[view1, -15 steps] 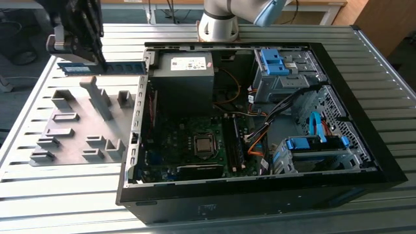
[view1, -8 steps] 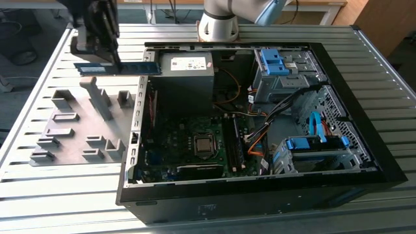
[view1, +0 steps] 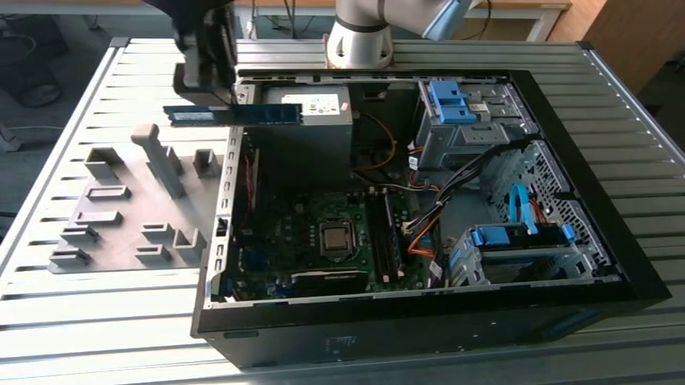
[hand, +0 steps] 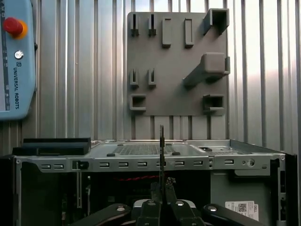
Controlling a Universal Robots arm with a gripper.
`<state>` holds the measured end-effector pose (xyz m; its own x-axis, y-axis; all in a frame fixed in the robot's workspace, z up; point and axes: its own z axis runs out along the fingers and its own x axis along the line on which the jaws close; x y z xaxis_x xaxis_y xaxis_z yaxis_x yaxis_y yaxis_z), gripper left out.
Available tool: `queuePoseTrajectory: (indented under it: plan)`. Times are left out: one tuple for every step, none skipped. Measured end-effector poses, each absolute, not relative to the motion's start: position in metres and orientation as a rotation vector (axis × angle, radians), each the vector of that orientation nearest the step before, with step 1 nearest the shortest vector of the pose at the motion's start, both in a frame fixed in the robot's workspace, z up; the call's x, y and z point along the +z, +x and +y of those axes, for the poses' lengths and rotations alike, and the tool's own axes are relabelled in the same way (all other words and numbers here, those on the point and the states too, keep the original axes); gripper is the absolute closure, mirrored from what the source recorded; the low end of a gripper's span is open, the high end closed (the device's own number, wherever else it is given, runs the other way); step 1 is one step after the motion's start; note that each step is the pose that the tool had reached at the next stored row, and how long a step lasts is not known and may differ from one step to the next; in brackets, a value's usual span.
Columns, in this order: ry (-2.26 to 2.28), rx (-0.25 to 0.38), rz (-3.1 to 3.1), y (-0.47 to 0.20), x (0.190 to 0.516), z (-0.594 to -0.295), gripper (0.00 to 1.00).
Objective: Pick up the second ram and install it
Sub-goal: 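Pick up the second ram and move it above second insertion slot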
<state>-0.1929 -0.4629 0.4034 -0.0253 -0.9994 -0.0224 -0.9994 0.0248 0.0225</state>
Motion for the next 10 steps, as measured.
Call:
queuePoseTrajectory:
  plan:
    - [-2.193,0.05,2.249,-0.188,0.403,-0.463,0.86]
    - [-2.193,0.05,2.249,-0.183,0.402,-0.463,0.86]
    - [-2.193,0.05,2.249,-0.179,0.401,-0.463,0.86]
    - [-2.193,0.05,2.248,-0.175,0.4,-0.463,0.86]
    - [-2.193,0.05,2.249,-0.17,0.399,-0.463,0.86]
    - [-2.193,0.05,2.249,-0.165,0.398,-0.463,0.86]
    - [-2.193,0.05,2.249,-0.161,0.397,-0.463,0.86]
    - [-2.193,0.05,2.249,-0.157,0.396,-0.463,0.86]
    - [-2.193,0.05,2.249,-0.152,0.395,-0.463,0.86]
    - [-2.193,0.05,2.249,-0.147,0.394,-0.463,0.86]
